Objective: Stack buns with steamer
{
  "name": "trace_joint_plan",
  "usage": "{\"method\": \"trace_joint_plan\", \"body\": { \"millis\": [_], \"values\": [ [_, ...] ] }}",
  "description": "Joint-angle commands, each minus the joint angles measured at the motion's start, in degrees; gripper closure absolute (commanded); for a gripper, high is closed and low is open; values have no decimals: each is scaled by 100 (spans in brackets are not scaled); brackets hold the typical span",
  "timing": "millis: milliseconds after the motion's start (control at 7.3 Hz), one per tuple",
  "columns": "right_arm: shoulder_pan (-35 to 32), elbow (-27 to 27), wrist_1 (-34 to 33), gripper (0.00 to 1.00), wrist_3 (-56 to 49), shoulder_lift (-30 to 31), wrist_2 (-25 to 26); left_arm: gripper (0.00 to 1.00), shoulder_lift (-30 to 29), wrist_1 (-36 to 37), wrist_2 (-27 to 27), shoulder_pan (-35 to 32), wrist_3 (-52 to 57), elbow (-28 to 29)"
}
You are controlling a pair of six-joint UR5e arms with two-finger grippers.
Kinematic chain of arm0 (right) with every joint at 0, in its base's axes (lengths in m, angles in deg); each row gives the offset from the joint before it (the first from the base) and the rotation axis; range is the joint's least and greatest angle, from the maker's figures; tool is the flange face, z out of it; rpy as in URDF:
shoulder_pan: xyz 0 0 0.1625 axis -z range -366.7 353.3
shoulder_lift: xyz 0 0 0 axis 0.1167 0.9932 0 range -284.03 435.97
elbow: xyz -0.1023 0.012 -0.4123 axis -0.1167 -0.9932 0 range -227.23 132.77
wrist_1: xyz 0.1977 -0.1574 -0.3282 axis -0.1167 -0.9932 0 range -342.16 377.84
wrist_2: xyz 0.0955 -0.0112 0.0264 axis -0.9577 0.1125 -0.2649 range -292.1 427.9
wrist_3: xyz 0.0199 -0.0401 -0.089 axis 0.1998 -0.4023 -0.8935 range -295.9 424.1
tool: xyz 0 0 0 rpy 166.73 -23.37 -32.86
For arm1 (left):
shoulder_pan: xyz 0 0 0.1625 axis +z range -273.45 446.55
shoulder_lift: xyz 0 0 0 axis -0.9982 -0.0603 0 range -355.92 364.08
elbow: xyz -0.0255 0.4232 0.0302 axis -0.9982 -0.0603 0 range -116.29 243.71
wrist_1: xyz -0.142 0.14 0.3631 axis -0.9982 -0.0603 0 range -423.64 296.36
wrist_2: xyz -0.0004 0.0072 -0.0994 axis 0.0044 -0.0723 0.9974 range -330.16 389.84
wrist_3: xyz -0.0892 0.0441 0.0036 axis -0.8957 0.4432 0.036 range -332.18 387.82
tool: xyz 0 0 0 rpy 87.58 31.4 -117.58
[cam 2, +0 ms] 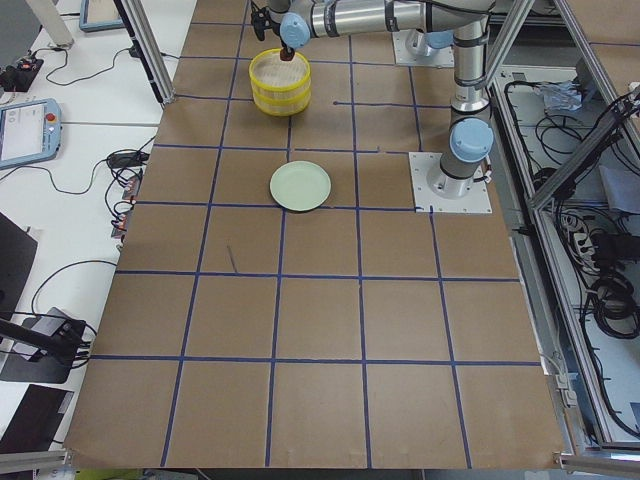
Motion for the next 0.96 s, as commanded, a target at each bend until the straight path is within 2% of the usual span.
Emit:
{"method": "trace_joint_plan", "body": {
  "millis": [0, 274, 685, 821],
  "values": [
    [-3, 2, 0, 0, 0, 0, 0, 39, -110, 99, 10, -49, -23, -13],
    [6, -7, 0, 0, -9, 9, 0, 27, -118, 213, 19, -49, -31, -22],
    [6, -7, 0, 0, -17, 1, 0, 20, 118, 152, -16, -41, 47, 48],
    [6, -16, -9, 0, -17, 9, 0, 16, 336, -40, -555, -6, 196, 49]
  ]
}}
